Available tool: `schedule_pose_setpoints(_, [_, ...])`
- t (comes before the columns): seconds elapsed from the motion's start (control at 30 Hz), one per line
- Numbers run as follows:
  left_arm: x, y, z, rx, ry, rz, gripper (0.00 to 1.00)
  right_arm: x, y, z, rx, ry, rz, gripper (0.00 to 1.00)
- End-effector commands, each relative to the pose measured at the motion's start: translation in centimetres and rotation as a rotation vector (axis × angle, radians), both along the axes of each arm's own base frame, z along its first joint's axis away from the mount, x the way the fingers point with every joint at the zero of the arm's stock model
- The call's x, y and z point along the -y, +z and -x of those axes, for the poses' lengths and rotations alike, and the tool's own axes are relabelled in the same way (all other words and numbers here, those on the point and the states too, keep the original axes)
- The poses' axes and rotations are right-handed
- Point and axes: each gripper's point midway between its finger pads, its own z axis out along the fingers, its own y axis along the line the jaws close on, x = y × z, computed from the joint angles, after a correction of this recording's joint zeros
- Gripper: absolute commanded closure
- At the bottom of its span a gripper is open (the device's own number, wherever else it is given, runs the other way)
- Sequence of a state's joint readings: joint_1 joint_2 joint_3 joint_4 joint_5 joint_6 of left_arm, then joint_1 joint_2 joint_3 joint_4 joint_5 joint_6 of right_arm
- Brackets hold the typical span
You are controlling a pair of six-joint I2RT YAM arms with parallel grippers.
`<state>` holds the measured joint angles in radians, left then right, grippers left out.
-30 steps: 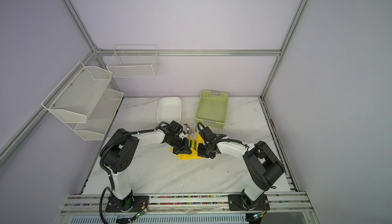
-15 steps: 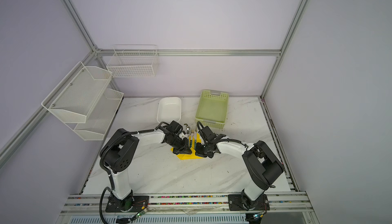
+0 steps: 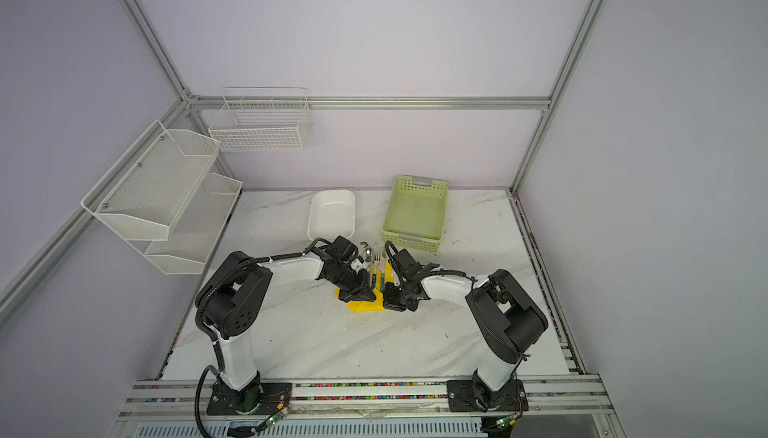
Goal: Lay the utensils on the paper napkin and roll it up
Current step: 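Open the right gripper and draw it back from the napkin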
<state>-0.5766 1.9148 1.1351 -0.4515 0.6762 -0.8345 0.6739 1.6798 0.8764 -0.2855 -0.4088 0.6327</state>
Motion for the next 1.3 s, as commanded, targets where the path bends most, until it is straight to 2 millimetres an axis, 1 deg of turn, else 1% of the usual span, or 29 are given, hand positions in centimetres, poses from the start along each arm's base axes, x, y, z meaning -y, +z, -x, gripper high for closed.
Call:
schedule_pose_setpoints(0.0, [0.5, 1.1, -1.3, 0.030, 0.006, -0.003, 0.91, 0.9, -1.8, 0.8, -0.032, 0.013, 0.049, 0.94])
schedule_pose_setpoints(0.1, [0.6, 1.2, -1.3, 0.032, 0.006, -0.002, 0.90, 0.9, -1.6, 0.7, -0.030, 0.012, 0.054, 0.94])
schedule_pose_setpoints(0.23, [0.6, 1.2, -1.3, 0.032, 0.006, -0.001, 0.90, 1.3, -0.6, 0.0, 0.009, -0.007, 0.079, 0.94])
schedule_pose_setpoints(0.4, [0.5, 1.2, -1.2, 0.032, 0.004, -0.001, 0.90, 1.7, 0.0, -0.5, 0.024, -0.020, 0.110, 0.93])
schedule_pose_setpoints(0.63, [0.5, 1.1, -1.2, 0.030, 0.004, -0.003, 0.90, 1.8, 2.8, -2.1, 0.100, -0.081, 0.094, 0.87])
schedule_pose_setpoints(0.8, [0.5, 1.1, -1.2, 0.031, 0.003, -0.002, 0.90, 2.8, 3.5, -2.9, 0.119, -0.117, 0.104, 0.84])
schedule_pose_setpoints(0.9, [0.5, 1.1, -1.2, 0.029, 0.003, -0.002, 0.90, 3.9, 3.7, -3.6, 0.128, -0.147, 0.106, 0.83])
schedule_pose_setpoints(1.0, [0.4, 1.0, -1.1, 0.027, 0.004, -0.003, 0.90, 5.4, 3.7, -4.3, 0.127, -0.182, 0.104, 0.80])
schedule_pose_setpoints(1.13, [0.4, 1.1, -1.2, 0.031, 0.005, -0.005, 0.90, 7.5, 3.5, -5.4, 0.134, -0.208, 0.105, 0.71])
schedule_pose_setpoints(1.27, [0.4, 1.0, -1.1, 0.027, 0.006, -0.007, 0.90, 9.8, 3.2, -6.7, 0.148, -0.243, 0.136, 0.59])
